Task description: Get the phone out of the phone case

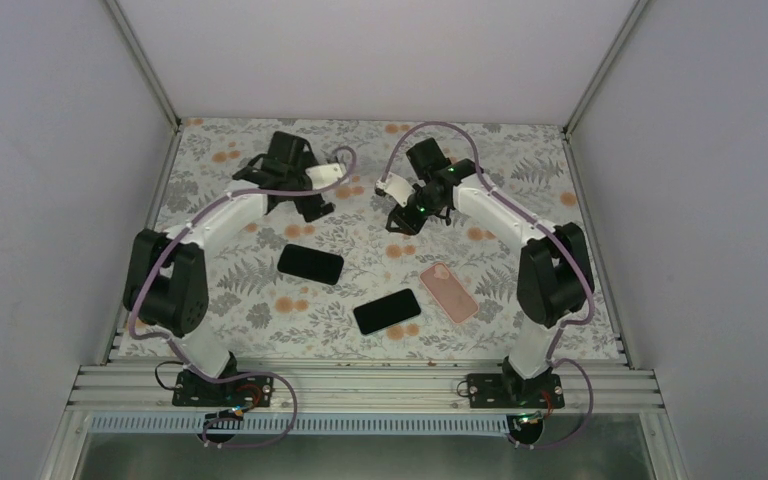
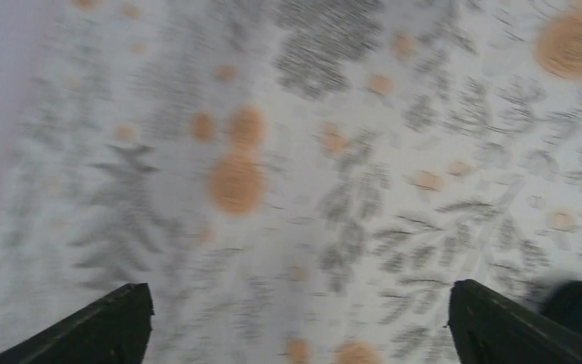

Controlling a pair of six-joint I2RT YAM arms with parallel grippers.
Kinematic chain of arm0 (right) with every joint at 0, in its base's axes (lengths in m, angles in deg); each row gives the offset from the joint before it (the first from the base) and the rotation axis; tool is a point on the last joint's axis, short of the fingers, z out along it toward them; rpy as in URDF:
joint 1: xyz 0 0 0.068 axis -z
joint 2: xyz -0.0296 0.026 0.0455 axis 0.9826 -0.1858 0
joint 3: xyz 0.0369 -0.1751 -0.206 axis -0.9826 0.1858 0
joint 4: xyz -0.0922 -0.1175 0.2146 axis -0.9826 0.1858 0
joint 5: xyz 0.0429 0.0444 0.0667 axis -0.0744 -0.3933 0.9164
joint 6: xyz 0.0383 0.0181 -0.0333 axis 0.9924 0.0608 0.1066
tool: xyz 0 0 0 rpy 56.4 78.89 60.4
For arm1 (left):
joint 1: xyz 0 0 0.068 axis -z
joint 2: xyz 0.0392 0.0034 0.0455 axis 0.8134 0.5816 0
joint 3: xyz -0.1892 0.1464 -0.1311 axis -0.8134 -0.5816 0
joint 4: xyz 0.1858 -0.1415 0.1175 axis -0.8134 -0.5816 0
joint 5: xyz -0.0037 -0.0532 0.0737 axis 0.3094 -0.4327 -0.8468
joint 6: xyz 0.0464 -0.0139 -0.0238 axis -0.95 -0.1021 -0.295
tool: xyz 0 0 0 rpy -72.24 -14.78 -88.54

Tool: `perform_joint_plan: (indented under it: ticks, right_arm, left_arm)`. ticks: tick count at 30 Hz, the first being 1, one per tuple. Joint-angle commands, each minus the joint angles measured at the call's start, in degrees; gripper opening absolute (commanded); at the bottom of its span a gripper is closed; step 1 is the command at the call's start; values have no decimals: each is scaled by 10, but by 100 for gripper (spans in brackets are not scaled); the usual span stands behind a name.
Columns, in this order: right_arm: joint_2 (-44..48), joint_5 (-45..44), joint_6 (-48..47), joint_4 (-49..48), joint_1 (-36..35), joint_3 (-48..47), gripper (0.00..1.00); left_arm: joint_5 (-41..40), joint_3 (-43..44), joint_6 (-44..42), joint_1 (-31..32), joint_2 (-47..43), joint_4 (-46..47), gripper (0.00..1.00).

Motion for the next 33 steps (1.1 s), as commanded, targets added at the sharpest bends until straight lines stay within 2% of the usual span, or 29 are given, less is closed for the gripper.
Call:
perform_joint_plan:
  ticks: [1, 3, 4, 6, 12, 17, 20, 28, 33]
  right_arm:
    - [34, -34, -20, -20, -33, -11, 49]
    - [24, -42, -28, -2, -50, -31, 94]
    - [19, -43, -31, 6, -60, -41, 99]
    - [10, -46, -43, 18, -86, -57, 100]
    - [-37, -85, -67, 14, -154, -90, 100]
    - [-89, -68, -80, -13, -170, -103, 100]
    - [-135, -56, -74, 1, -174, -142, 100]
    - [-223, -82, -11, -31, -202, -207, 100]
    - [-290, -101, 30, -6, -221, -273, 100]
  left_arm:
    - [-35, 24, 58, -46, -36, 55, 100]
    - [-35, 32, 89, -71, -41, 57, 100]
    - [-28, 30, 105, -83, -49, 61, 100]
    - [-21, 11, 125, -101, -75, 67, 100]
    - [-66, -83, 130, -129, -189, 93, 100]
    - [-57, -134, 143, -166, -265, 87, 100]
    - [-61, -159, 140, -169, -293, 79, 100]
    - [-61, -187, 153, -174, -288, 76, 100]
    - [-59, -190, 172, -175, -281, 74, 100]
